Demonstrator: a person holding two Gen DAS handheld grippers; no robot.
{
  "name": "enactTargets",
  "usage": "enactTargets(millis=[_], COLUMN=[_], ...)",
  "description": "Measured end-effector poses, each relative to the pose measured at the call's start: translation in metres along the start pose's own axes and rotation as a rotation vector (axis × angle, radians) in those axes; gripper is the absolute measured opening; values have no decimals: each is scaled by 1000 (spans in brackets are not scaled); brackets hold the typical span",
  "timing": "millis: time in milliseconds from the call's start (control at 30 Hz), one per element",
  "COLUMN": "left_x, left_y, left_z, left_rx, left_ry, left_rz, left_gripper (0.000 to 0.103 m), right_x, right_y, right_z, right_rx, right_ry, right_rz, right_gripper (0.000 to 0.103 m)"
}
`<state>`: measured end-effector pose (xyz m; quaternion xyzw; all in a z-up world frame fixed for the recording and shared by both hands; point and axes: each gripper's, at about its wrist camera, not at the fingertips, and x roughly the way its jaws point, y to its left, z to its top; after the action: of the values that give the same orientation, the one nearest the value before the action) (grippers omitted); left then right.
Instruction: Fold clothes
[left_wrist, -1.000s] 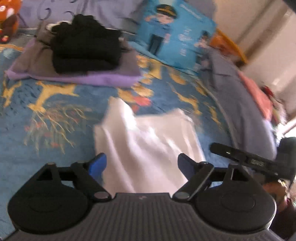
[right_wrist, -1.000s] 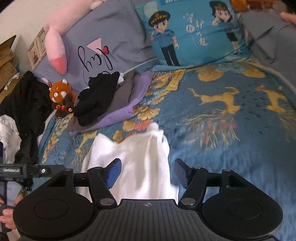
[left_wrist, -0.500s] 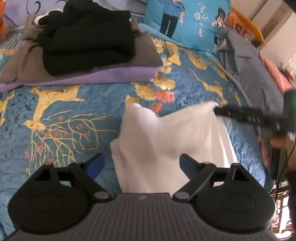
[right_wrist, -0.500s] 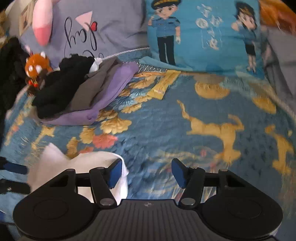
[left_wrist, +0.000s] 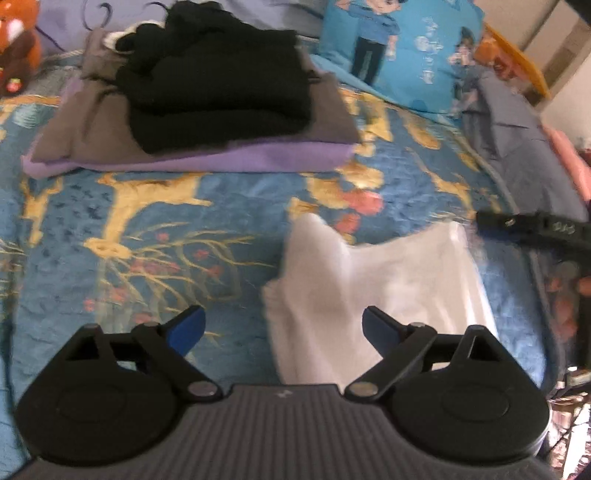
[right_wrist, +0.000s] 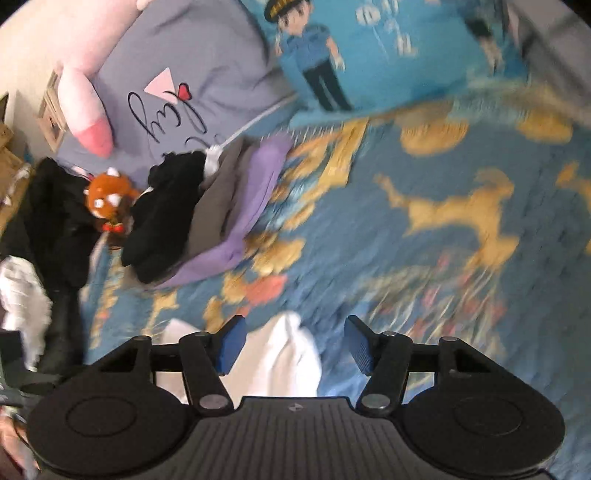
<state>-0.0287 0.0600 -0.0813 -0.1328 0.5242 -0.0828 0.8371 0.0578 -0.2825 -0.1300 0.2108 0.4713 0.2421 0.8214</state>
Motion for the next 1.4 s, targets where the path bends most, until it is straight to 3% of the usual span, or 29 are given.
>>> enactTargets(millis=[100, 167, 267, 333, 400, 533, 700, 900, 933, 1000, 1067, 1200, 1300, 1400], left_x=[5, 9, 19, 28, 35, 40, 46, 49, 49, 49, 47, 34, 26, 26], left_y=[-21, -37, -58, -69, -76, -79, -80, -82, -82, -81, -80, -75, -80, -94], left_z=[-10, -16, -25, -29, -33, -38, -47, -55, -55, -54, -52, -50, -50, -49], left_rx=[34, 74, 158, 217, 273, 313, 336, 355, 353, 344, 330, 269, 246, 255], left_ry=[30, 53, 82, 99, 115, 123, 131, 119, 117, 114, 107, 94, 85, 74], left_rz=[-119, -157, -133, -62, -10, 14, 50, 71, 71, 71, 62, -26, -98, -130], left_gripper=[95, 97, 98, 98, 98, 102, 102, 103, 103, 103, 103, 103, 103, 103], right_x=[15, 19, 17, 15, 11, 12, 12, 0, -1, 2, 4, 0, 2, 14], right_y=[-6, -8, -3, 3, 4, 13, 33, 51, 51, 49, 45, 23, -12, -38], right_z=[-3, -2, -2, 0, 5, 17, 38, 66, 68, 66, 55, 29, 15, 5], right_rx=[37, 54, 35, -9, -21, -91, -173, -290, -306, -319, -308, -202, -21, 120], right_ry=[24, 27, 19, 15, 15, 45, 89, 55, 48, 77, 115, 97, 88, 113], right_rz=[-4, 10, 16, -10, -8, -22, 28, -34, -76, -102, -81, -29, 42, 115], right_gripper=[35, 26, 15, 2, 2, 1, 1, 0, 0, 0, 9, 29, 31, 25])
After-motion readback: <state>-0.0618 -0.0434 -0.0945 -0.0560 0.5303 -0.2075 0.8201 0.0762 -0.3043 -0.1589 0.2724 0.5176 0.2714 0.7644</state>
